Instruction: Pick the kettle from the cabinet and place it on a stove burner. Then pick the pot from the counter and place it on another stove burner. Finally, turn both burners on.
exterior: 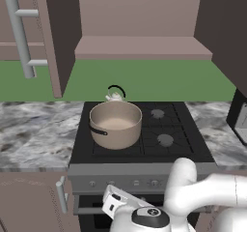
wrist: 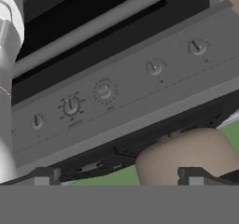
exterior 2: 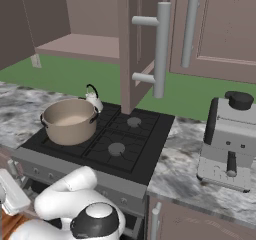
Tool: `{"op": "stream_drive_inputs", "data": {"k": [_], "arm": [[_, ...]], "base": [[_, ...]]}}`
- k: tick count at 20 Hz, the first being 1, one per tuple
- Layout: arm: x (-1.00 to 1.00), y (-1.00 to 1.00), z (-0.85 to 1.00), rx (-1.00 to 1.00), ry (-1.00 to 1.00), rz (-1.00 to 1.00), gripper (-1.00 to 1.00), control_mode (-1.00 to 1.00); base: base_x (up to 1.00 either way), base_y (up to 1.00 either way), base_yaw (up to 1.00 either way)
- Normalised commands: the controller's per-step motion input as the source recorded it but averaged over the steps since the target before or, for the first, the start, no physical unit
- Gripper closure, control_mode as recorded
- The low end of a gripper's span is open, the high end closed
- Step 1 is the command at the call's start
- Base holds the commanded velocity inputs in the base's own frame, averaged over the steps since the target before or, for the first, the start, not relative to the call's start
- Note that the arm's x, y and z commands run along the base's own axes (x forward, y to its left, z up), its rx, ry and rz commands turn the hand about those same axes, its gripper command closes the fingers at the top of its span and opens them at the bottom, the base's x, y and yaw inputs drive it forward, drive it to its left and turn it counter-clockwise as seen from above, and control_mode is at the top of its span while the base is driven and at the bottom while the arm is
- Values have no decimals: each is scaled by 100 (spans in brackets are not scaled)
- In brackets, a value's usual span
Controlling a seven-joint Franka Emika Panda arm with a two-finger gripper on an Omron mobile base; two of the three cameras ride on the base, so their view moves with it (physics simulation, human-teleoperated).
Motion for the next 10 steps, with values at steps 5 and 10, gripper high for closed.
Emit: {"op": "stream_drive_inputs", "data": {"k": [5, 10], "arm": [[2, 4, -24, -6, 4, 0, -100, -100], [7, 0, -13, -3, -3, 0, -100, -100]], "base": [[0, 0, 0], [0, 0, 0]]}}
